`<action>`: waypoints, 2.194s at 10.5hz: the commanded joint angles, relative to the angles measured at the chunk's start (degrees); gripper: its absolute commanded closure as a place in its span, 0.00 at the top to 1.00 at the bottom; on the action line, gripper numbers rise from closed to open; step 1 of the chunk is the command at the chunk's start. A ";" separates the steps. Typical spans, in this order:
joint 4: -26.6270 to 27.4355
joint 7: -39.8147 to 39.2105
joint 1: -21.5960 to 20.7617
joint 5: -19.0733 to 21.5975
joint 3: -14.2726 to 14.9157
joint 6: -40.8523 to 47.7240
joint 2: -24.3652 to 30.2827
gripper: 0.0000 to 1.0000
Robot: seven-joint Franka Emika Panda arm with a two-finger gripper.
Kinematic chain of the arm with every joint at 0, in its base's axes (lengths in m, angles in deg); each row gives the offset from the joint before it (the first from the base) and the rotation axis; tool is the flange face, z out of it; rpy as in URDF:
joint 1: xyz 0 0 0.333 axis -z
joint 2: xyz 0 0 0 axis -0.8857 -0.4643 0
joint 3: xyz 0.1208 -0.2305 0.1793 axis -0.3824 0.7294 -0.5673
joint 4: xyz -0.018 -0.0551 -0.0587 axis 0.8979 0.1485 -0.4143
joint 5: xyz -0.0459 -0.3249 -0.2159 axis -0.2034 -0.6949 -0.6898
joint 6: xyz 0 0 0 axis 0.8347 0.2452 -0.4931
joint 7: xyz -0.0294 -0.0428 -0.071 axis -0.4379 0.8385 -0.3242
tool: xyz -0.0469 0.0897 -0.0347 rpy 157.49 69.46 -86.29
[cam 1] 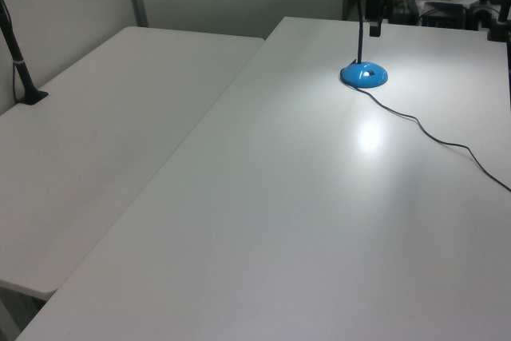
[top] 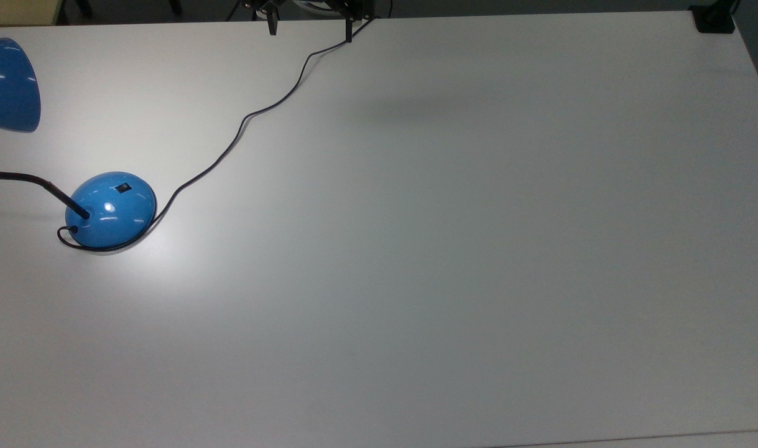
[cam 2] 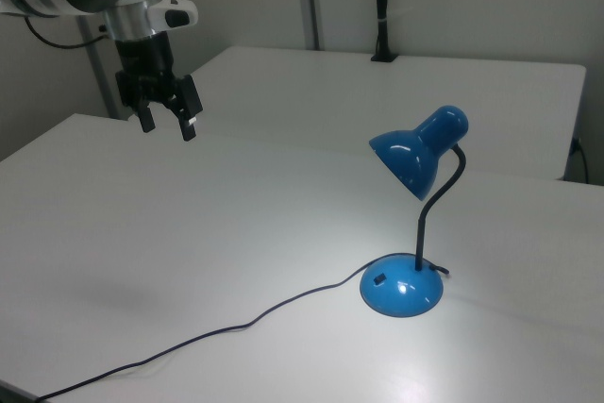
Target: Turn off the lamp
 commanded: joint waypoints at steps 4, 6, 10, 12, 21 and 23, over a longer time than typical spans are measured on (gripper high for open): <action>0.28 -1.42 -0.12 1.02 0.65 -0.08 0.48 1.00; 0.28 -2.55 -0.12 0.85 0.65 0.18 0.40 0.88; 0.28 -7.05 -0.04 0.93 0.65 0.53 0.31 0.00; 0.28 -7.05 -0.03 0.93 0.65 0.45 0.31 0.00; 9.47 -6.25 12.52 0.32 0.82 -16.65 -0.75 0.00; 16.67 -5.12 14.37 0.06 1.09 -25.17 -0.66 0.00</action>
